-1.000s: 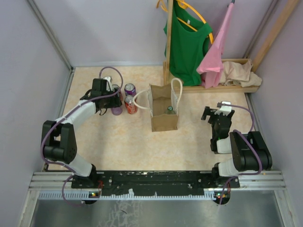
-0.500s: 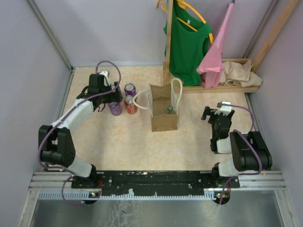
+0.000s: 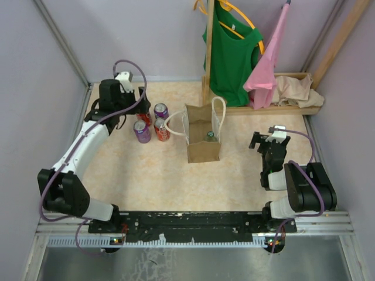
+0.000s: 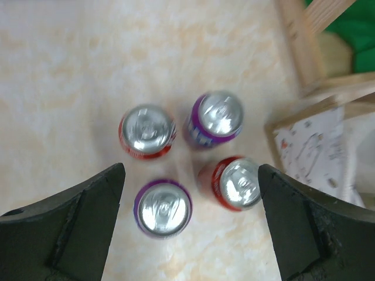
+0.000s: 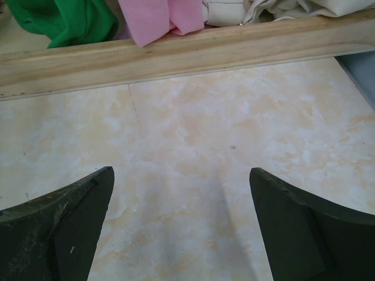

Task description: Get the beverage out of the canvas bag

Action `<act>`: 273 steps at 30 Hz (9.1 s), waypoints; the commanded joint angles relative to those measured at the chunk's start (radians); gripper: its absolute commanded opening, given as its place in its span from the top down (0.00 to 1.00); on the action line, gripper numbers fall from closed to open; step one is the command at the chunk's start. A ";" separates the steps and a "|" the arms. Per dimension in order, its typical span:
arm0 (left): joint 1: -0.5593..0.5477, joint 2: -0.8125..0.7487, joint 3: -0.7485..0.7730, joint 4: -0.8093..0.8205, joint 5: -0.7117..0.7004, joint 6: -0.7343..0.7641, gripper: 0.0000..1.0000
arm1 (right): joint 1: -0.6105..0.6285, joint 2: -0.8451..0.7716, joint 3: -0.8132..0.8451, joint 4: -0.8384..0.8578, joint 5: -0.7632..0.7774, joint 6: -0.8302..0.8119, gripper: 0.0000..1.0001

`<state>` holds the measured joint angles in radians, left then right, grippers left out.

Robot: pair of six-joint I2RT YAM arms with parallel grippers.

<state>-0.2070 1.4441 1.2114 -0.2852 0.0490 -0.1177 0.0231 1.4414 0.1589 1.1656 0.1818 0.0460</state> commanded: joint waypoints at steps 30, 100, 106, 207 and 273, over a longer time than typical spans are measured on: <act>-0.436 0.326 0.378 0.011 0.551 0.352 0.01 | -0.002 0.001 0.021 0.050 0.004 0.001 0.01; -0.502 0.355 0.174 0.226 0.533 0.296 0.07 | -0.002 0.000 0.021 0.051 0.002 0.001 0.01; -0.500 0.355 0.175 0.229 0.534 0.286 0.07 | -0.002 0.001 0.021 0.051 0.003 0.001 0.01; -0.474 0.475 0.139 0.249 0.564 0.310 0.38 | -0.001 0.000 0.020 0.051 0.003 0.001 0.01; -0.421 -0.251 0.280 0.087 -0.415 0.404 1.00 | -0.002 0.001 0.021 0.051 0.004 0.001 0.01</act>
<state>-0.6365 1.3338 1.5398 -0.2855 -0.1711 0.2909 0.0231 1.4414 0.1589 1.1656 0.1818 0.0460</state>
